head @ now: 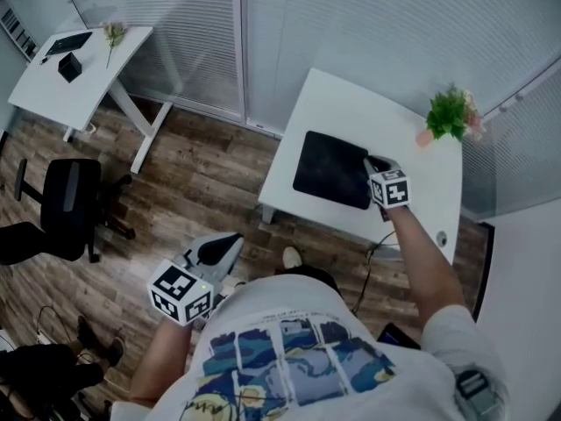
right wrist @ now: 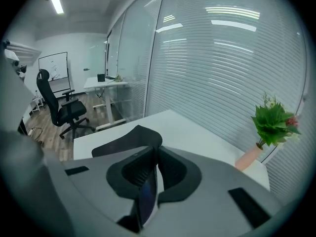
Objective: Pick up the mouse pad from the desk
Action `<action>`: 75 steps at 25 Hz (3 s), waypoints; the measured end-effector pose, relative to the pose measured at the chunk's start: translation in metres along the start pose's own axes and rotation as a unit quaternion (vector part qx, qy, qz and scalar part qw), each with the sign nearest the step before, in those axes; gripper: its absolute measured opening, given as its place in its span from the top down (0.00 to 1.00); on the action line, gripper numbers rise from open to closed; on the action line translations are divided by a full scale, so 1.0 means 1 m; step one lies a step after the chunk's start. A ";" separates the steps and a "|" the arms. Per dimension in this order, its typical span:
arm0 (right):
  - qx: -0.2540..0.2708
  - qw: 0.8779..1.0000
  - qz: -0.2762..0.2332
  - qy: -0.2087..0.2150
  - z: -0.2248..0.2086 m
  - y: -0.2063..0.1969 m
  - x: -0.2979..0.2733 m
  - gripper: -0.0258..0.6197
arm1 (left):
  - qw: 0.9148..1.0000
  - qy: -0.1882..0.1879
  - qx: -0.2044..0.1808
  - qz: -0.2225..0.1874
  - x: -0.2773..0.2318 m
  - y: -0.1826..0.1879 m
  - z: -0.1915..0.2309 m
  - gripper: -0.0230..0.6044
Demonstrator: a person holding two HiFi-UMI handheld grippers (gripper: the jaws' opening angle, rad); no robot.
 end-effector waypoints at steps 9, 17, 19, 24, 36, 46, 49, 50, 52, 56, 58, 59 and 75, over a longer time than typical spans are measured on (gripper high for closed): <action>0.019 0.999 -0.025 -0.004 0.029 0.037 0.036 0.91 | 1.000 -0.010 0.000 -0.006 0.035 -0.016 -0.002 0.96; 0.029 0.999 -0.043 -0.012 0.047 0.066 0.066 0.92 | 1.000 -0.010 0.002 -0.013 0.068 -0.030 -0.003 0.96; 0.033 0.998 -0.044 -0.013 0.049 0.071 0.073 0.92 | 1.000 -0.011 0.000 -0.015 0.074 -0.034 -0.005 0.96; 0.033 0.997 -0.060 -0.023 0.056 0.089 0.094 0.92 | 1.000 -0.018 -0.003 -0.014 0.089 -0.045 -0.008 0.96; 0.042 0.995 -0.082 -0.037 0.073 0.124 0.152 0.92 | 0.999 -0.043 0.002 -0.019 0.115 -0.065 -0.017 0.96; 0.056 0.993 -0.103 -0.027 0.108 0.163 0.202 0.92 | 0.998 -0.056 -0.001 -0.024 0.129 -0.073 -0.019 0.96; 0.060 0.992 -0.110 -0.023 0.121 0.174 0.218 0.92 | 0.998 -0.059 -0.001 -0.026 0.133 -0.075 -0.020 0.96; 0.062 0.992 -0.112 -0.021 0.126 0.178 0.224 0.92 | 0.998 -0.059 -0.002 -0.027 0.135 -0.075 -0.020 0.96; 0.067 0.991 -0.117 -0.019 0.137 0.188 0.235 0.92 | 0.998 -0.060 -0.003 -0.030 0.138 -0.074 -0.019 0.96; 0.078 0.988 -0.132 -0.015 0.157 0.207 0.256 0.92 | 0.998 -0.057 0.001 -0.037 0.146 -0.072 -0.015 0.96; 0.079 0.987 -0.141 -0.010 0.165 0.213 0.266 0.92 | 0.998 -0.057 -0.001 -0.039 0.148 -0.072 -0.015 0.96; 0.080 0.986 -0.145 -0.008 0.169 0.216 0.271 0.92 | 0.998 -0.057 -0.002 -0.040 0.148 -0.072 -0.015 0.96; 0.103 0.977 -0.185 0.019 0.225 0.243 0.325 0.92 | 0.997 -0.057 0.002 -0.052 0.164 -0.075 -0.021 0.96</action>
Point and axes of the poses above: the fingertips, and each gripper's own axes: x backward along the fingers, z to its left, y out of its top, the point moved 7 cm from there along x, backward along the fingers, and after that the axes turned 4 degrees about y, right-handed, at the moved point
